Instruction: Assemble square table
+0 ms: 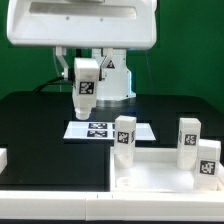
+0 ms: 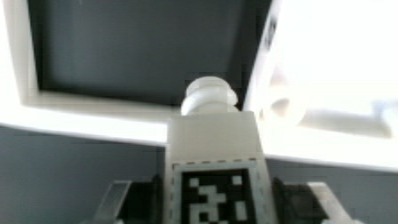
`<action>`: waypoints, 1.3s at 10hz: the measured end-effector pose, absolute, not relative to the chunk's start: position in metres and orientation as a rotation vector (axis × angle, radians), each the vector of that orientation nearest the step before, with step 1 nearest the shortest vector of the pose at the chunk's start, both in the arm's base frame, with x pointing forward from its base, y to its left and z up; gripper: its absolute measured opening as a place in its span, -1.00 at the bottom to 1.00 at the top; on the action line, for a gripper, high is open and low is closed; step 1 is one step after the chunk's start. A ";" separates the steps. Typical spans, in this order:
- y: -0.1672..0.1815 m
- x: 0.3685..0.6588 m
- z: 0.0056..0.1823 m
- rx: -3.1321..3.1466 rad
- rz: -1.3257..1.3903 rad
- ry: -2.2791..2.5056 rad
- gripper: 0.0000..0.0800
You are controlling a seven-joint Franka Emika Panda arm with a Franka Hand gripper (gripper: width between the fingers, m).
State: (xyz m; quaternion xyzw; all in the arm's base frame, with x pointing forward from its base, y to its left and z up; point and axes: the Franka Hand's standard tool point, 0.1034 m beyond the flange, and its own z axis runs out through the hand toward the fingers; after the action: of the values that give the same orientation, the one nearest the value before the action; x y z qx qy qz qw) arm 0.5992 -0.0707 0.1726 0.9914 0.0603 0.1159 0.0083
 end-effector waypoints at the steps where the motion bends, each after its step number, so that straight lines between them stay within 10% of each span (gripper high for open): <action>1: -0.079 0.595 0.170 3.054 0.419 0.222 -0.29; 6: -0.100 0.581 0.153 3.025 0.454 0.164 -0.29; 13: -0.041 0.618 0.137 3.049 0.485 0.027 -0.29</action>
Offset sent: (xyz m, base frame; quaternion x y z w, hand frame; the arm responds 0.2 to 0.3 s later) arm 0.0000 0.0000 0.0000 0.0000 0.0000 0.0000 1.0000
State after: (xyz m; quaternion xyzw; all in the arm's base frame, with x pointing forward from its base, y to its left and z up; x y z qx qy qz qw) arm 0.6176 -0.0414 0.1374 0.9872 0.0089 0.1572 0.0269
